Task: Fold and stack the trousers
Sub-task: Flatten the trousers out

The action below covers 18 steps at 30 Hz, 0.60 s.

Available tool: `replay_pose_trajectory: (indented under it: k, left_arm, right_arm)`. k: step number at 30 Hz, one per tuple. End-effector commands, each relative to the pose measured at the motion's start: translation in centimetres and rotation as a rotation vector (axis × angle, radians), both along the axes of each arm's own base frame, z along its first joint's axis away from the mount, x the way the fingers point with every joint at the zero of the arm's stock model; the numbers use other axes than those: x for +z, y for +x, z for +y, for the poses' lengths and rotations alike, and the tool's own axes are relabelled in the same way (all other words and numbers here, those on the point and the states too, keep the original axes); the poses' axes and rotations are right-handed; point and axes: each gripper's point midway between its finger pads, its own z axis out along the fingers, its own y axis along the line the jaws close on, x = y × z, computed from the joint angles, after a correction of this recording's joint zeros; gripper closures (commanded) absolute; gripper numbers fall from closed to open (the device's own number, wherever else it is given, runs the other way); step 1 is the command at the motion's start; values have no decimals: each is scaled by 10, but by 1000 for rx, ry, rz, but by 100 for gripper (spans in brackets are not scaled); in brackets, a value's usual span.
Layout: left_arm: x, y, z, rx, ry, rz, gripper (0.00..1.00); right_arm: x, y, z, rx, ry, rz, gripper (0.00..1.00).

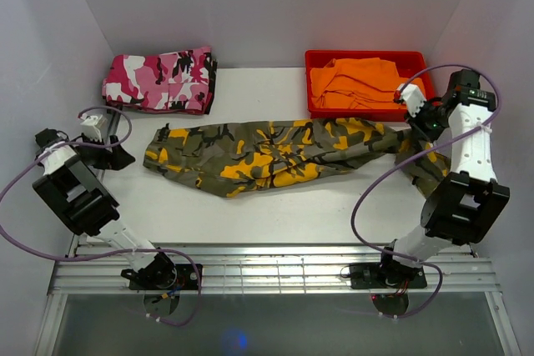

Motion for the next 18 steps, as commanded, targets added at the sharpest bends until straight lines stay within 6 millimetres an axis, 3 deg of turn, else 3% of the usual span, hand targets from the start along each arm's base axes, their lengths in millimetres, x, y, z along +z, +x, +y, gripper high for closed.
replay_pose_trajectory:
  k: [1, 4, 10, 13, 18]
  left_arm:
    - [20, -19, -23, -193, 81, -124, 3]
    - [11, -25, -34, -284, 122, -179, 2]
    - [6, -19, -55, -467, 116, -331, 2]
    - [-9, -16, -86, -643, 108, -329, 2]
    - [-35, -3, -98, -745, 167, -366, 2]
  right_arm:
    - [22, 19, -16, -24, 39, -23, 92]
    - [10, 15, -9, -41, 100, 57, 92]
    - [-9, 16, -19, -77, 66, 97, 92]
    - [-16, 17, -24, -95, 49, 115, 92]
    - [-16, 18, -30, -122, 29, 128, 92]
